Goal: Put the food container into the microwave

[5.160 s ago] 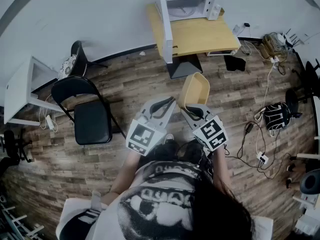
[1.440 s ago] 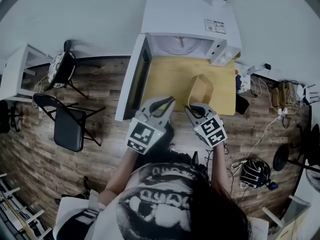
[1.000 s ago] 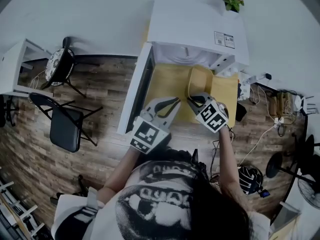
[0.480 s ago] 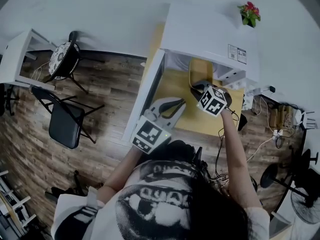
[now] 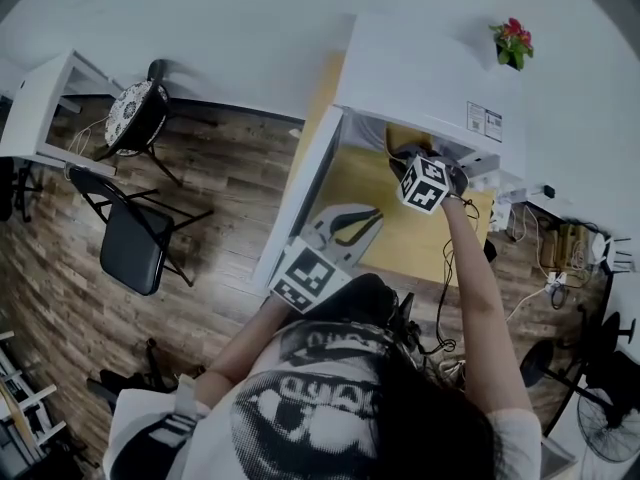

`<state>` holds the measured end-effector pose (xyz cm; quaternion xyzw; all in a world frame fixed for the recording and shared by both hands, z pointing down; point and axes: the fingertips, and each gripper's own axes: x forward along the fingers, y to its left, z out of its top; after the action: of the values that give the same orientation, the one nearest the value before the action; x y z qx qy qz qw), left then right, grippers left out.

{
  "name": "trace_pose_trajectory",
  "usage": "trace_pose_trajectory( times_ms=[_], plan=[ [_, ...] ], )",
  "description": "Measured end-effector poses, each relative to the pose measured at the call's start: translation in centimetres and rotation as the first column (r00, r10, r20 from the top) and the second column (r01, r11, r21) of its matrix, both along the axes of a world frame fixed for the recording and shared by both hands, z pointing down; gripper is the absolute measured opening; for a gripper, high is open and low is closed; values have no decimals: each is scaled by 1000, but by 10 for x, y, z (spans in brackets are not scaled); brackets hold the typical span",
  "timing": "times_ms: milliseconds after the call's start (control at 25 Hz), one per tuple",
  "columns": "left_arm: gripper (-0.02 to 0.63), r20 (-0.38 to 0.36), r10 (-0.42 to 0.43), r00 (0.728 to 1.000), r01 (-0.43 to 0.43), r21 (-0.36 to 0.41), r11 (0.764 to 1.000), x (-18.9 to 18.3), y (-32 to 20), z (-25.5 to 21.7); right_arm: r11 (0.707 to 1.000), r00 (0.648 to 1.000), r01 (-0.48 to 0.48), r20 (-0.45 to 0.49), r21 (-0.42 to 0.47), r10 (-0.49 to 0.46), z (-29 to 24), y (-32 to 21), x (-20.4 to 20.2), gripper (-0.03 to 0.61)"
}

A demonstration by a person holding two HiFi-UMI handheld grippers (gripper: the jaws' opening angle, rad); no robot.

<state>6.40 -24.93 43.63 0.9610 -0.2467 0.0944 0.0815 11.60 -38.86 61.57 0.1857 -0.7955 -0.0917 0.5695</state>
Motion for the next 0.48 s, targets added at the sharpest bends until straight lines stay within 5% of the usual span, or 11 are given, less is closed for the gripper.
trace_pose_trajectory(
  times_ms=[360, 480],
  plan=[
    [17, 12, 0, 1000, 0, -2, 1000, -1, 1, 2, 998, 998, -57, -11, 37, 58, 6, -23, 4, 51],
    [17, 15, -1, 1000, 1, -4, 1000, -1, 0, 3, 995, 996, -89, 24, 55, 88, 1, -25, 4, 105]
  ],
)
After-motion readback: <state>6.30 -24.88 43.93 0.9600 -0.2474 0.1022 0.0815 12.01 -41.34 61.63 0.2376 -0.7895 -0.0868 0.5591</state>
